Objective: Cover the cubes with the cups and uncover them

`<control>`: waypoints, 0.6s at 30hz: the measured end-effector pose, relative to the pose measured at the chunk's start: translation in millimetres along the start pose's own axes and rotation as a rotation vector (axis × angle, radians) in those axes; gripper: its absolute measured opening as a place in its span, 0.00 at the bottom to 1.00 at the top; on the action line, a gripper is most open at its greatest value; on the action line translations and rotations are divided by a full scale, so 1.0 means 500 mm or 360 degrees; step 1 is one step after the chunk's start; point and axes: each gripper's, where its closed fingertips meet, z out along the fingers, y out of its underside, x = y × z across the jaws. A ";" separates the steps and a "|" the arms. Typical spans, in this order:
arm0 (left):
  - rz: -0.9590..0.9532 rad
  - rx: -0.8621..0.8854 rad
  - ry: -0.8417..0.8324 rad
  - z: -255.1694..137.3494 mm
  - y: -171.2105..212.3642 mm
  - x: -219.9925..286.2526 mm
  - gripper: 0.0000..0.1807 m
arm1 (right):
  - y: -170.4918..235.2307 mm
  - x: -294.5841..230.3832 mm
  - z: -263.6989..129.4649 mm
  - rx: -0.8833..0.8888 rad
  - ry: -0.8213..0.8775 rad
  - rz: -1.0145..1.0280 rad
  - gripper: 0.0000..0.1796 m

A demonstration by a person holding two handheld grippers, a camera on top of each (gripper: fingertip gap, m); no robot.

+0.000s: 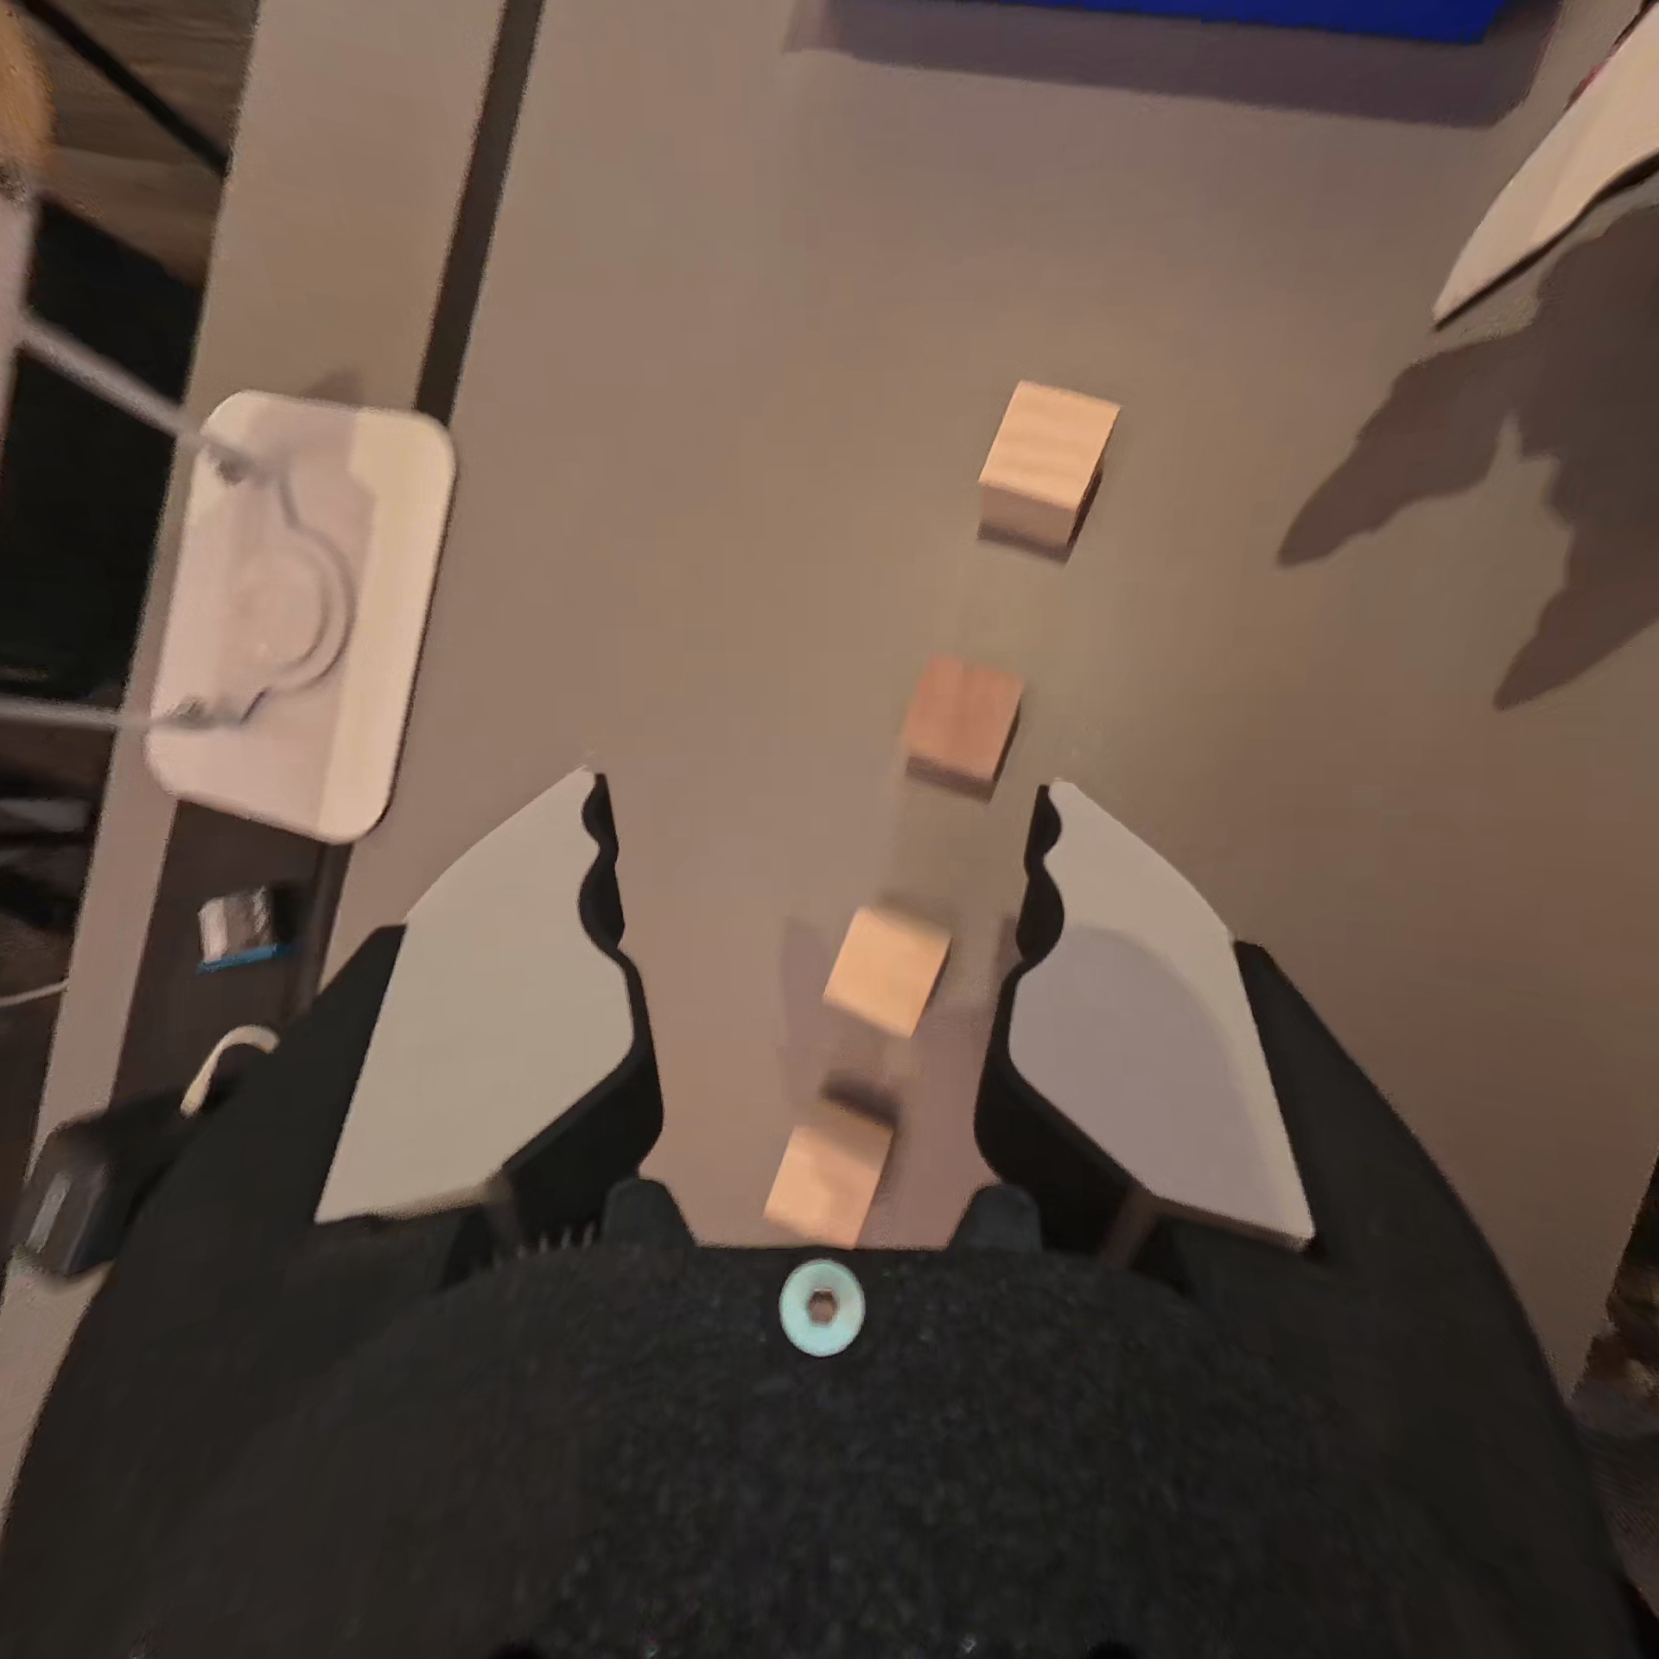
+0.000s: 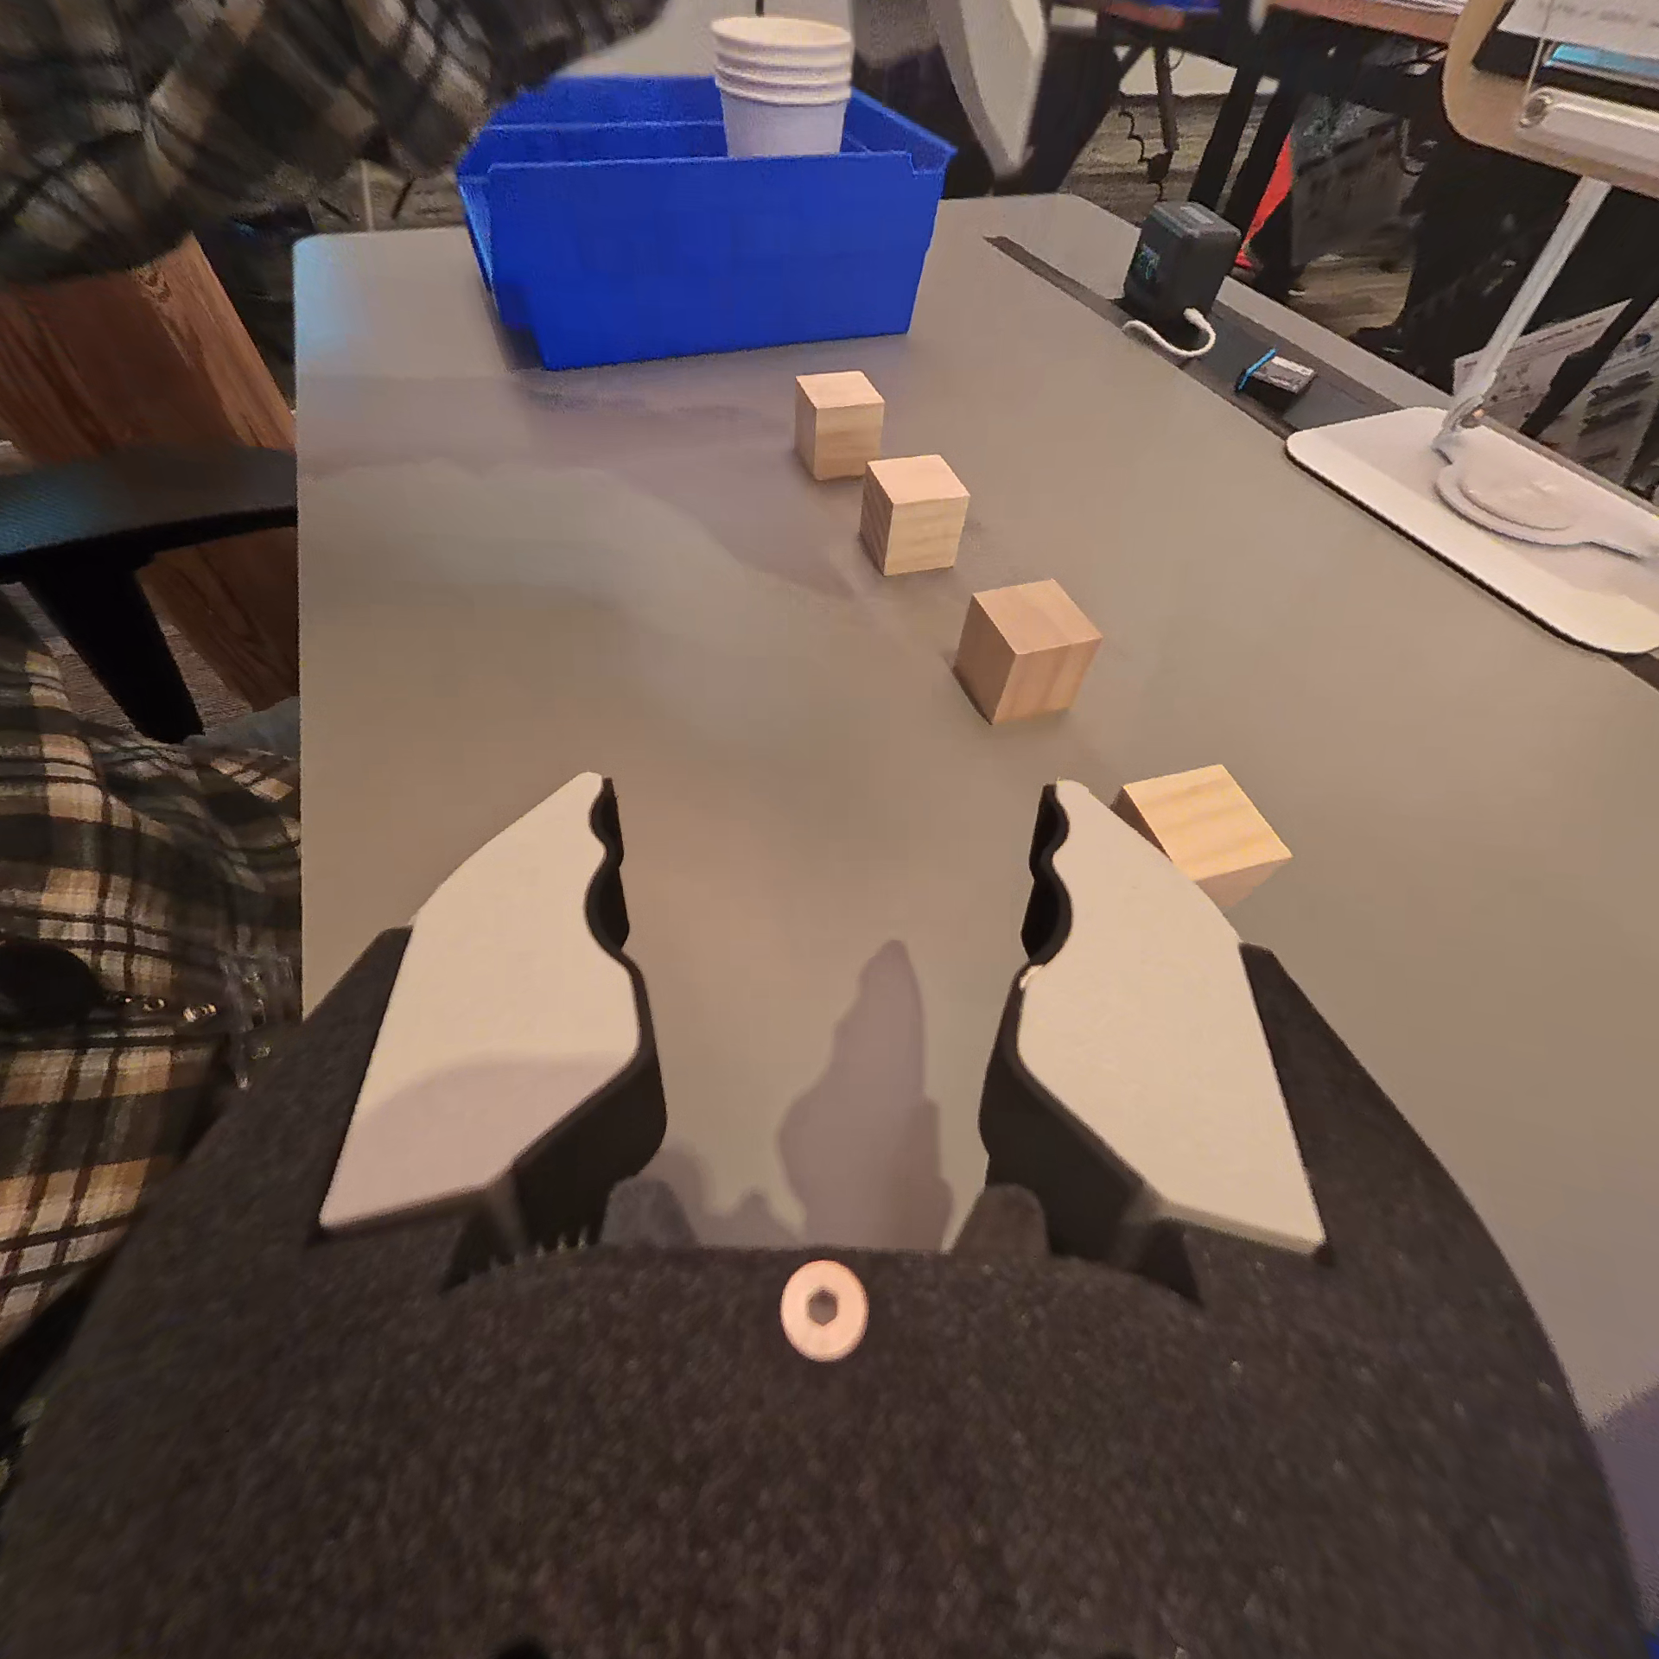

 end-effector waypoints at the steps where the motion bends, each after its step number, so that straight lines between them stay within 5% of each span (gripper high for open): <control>1: -0.0023 -0.0012 -0.0047 -0.033 0.029 -0.017 0.47 | 0.000 -0.002 0.005 0.0000 -0.0008 -0.0001 0.48; 10: -0.0436 -0.0281 -0.0412 -0.311 0.391 -0.174 0.38 | 0.003 -0.014 0.043 -0.0073 -0.0065 -0.0013 0.48; 18: -0.0679 -0.0601 -0.0459 -0.339 0.625 -0.208 0.29 | 0.005 -0.022 0.070 -0.0129 -0.0092 -0.0008 0.48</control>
